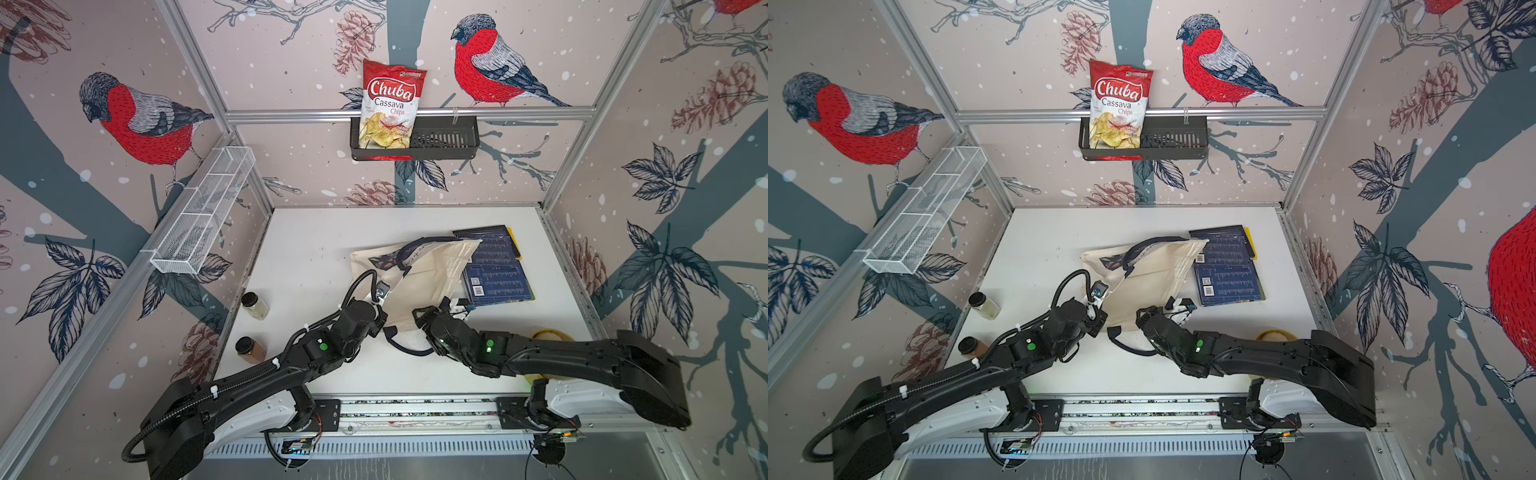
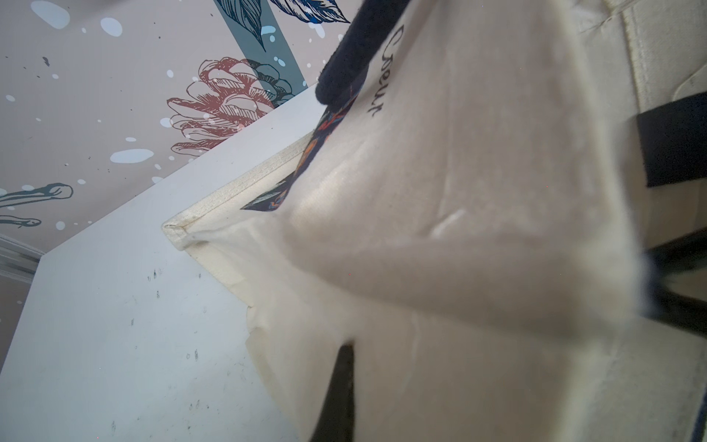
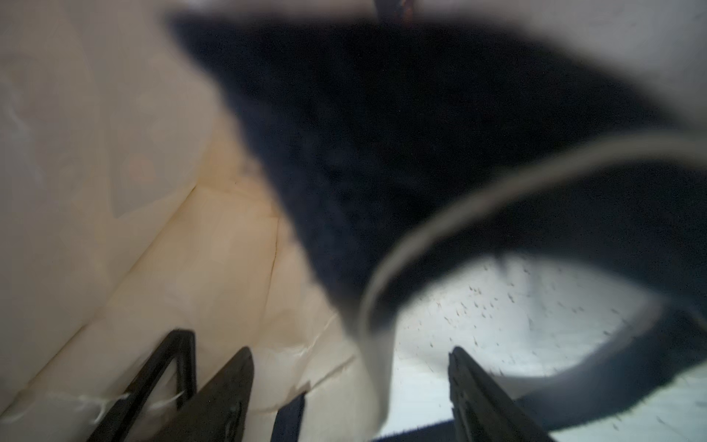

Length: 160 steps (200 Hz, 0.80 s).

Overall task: Take out the books from the canvas bag
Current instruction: Adjust the canvas bag at the center of the board.

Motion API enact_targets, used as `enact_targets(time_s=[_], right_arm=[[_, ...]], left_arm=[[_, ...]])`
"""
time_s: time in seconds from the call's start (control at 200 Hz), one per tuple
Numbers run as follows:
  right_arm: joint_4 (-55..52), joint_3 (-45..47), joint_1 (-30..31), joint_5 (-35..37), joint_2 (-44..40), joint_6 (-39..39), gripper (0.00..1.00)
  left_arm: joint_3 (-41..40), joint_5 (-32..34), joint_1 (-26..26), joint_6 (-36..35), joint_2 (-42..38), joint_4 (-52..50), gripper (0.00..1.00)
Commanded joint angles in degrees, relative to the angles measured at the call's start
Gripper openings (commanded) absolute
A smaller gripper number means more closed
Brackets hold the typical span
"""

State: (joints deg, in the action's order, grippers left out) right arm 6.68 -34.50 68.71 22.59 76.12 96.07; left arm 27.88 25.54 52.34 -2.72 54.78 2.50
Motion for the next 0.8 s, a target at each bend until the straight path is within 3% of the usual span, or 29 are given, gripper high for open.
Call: enact_targets(time_s=[0.0,0.145,0.345,0.45,0.625,0.795], right_arm=[[5.72,-1.70,-2.24,-4.08,5.06,-0.26,0.80],[9.23,-4.90,-4.99,-8.77,12.67,-1.23,0.74],[7.23,-6.66,-4.83,-6.40,13.62,-0.10,0.63],[8.32,-5.77,-2.36,-0.06,12.76,0.47,0.52],[12.24,-4.11,-3.25,-3.38,14.71,2.10,0.39],[10.66,-4.08,-2.64,-1.66,13.96,2.27,0.41]], left_arm=[[0.37,-0.60,-0.07,1.14,-0.29,0.85,0.00],[0.32,-1.03,-0.13,1.23,-0.55,1.00,0.00],[0.08,-0.82,-0.13,1.31,-1.17,1.10,0.00],[-0.02,-1.09,-0.14,1.23,-1.18,1.53,0.00],[0.07,-1.43,-0.13,1.40,-1.17,1.48,0.00],[-0.02,-1.23,-0.14,1.40,-1.45,1.36,0.00]])
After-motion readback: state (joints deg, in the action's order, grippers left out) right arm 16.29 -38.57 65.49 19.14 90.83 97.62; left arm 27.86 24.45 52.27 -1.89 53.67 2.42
